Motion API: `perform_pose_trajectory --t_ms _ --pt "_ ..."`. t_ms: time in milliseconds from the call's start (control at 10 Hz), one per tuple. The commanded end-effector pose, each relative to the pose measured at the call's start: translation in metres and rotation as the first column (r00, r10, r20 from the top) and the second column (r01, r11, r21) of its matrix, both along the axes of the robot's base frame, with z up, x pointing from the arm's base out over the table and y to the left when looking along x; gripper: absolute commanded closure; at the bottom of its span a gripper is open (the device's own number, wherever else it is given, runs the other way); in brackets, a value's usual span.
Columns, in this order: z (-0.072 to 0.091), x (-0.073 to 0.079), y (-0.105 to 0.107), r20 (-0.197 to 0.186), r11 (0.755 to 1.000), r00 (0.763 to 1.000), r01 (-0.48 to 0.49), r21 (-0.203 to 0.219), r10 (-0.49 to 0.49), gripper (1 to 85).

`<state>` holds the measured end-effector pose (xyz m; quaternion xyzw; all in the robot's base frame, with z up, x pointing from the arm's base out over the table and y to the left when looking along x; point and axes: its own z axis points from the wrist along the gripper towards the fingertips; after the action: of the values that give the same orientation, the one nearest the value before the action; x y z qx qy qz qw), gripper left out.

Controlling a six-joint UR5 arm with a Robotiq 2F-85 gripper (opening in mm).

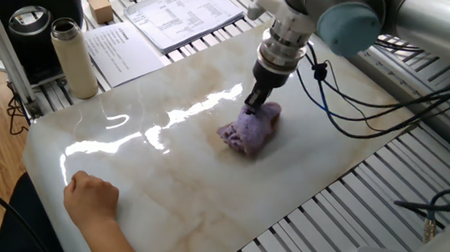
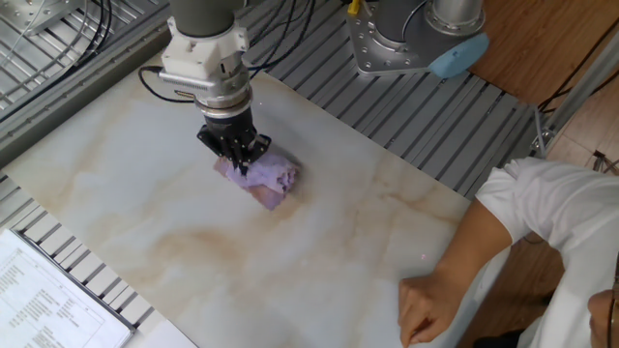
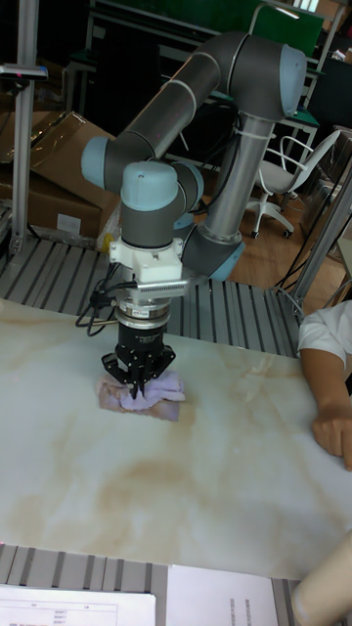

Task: Clean the table with a cloth

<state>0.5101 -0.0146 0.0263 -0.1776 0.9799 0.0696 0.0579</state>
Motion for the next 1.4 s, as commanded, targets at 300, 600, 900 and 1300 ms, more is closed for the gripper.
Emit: perform_pose_trajectory --t_ms 300,600,900,1300 --pt "-0.006 -0.074 0.000 -0.004 0.996 0.997 0.081 -0.024 -0.082 84.3" --pt "-0.004 -0.087 -0.035 0.024 0.996 0.999 -0.038 -0.075 0.040 84.3" --pt "0.007 -0.074 -0.080 0.058 0.959 0.962 -0.258 -0.114 0.266 84.3" --pt "0.010 -0.050 -0.108 0.109 0.894 0.891 -0.424 -0.143 0.440 84.3"
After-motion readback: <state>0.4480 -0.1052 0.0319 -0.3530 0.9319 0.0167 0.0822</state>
